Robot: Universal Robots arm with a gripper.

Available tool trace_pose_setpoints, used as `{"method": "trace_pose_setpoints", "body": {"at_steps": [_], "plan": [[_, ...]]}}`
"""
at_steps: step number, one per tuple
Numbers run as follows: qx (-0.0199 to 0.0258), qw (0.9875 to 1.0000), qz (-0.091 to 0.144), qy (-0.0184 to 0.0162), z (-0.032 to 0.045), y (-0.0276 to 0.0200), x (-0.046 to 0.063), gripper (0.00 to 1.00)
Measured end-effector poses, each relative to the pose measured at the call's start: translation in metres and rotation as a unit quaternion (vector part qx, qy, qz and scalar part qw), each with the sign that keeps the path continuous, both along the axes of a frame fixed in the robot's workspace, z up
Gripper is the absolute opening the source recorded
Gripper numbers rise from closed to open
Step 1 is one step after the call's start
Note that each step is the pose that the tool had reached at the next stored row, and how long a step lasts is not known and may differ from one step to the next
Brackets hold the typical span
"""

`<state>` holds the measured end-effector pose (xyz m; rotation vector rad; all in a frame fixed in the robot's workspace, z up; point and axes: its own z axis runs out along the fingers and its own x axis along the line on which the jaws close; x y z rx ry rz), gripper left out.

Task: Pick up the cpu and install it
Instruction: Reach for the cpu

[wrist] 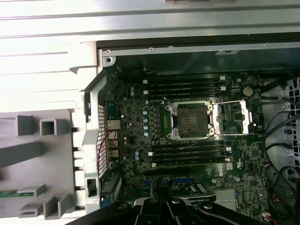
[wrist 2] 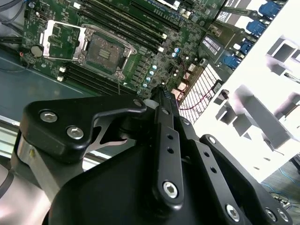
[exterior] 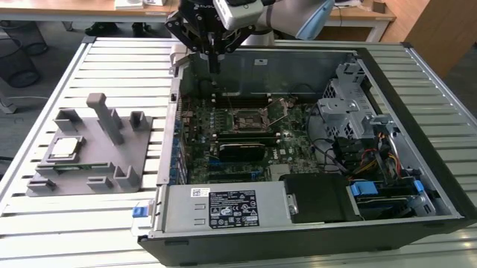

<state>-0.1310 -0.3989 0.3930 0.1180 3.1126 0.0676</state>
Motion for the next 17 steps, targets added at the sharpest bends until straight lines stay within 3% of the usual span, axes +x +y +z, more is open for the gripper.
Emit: {"method": "trace_pose_setpoints", "body": {"at_steps": [17], "plan": [[0.0000,1.0000,0.000,0.0001,-0.0005,0.0000,-0.0079,0.11]]}}
